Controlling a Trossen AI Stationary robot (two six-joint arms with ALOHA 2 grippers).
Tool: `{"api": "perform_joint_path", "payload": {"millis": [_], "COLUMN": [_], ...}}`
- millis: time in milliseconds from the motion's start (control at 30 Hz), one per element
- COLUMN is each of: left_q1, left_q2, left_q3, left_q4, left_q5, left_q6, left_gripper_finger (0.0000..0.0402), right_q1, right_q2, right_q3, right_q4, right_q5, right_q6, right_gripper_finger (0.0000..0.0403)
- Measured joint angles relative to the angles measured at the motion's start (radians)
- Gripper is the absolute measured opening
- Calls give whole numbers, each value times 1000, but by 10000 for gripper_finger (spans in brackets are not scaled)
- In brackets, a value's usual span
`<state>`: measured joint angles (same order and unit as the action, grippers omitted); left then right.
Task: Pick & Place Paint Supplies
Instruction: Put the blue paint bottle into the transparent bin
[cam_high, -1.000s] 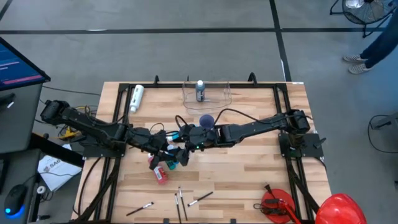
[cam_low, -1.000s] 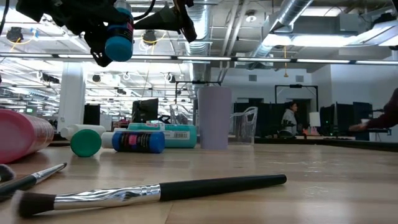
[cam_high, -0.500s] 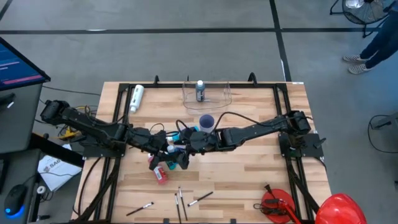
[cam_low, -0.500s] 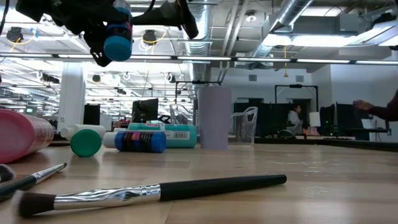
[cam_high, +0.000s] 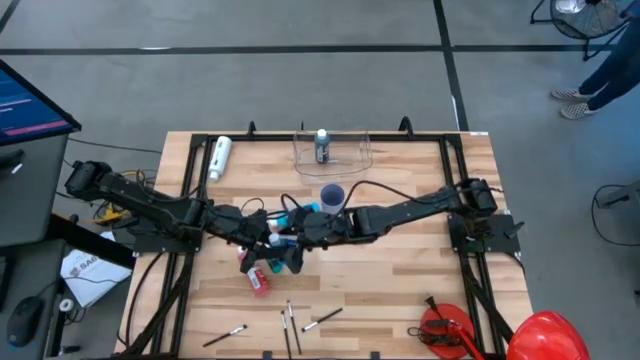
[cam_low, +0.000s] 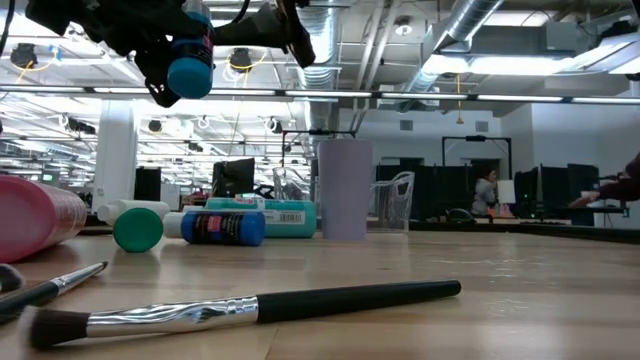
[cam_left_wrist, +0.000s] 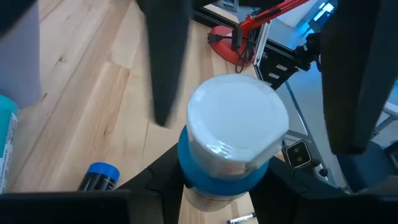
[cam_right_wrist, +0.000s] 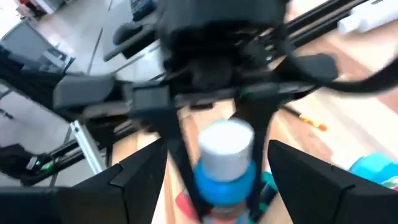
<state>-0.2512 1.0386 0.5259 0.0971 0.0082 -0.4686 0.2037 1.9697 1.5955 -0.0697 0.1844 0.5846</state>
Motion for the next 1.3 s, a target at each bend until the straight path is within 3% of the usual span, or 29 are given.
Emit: {"api": "perform_joint_path", "payload": {"millis": [1300], "left_q1": [0], "left_q2": [0], "left_q3": [-1], "left_q4": [-4], "left_q5": [8], "left_q6": [0], "left_gripper_finger": [140], "right_q1": [-7], "right_q2": [41], "right_q3": [0], "right_q4": [77], "right_q5": [-5], "right_q6": [63], "right_gripper_finger": [264]}}
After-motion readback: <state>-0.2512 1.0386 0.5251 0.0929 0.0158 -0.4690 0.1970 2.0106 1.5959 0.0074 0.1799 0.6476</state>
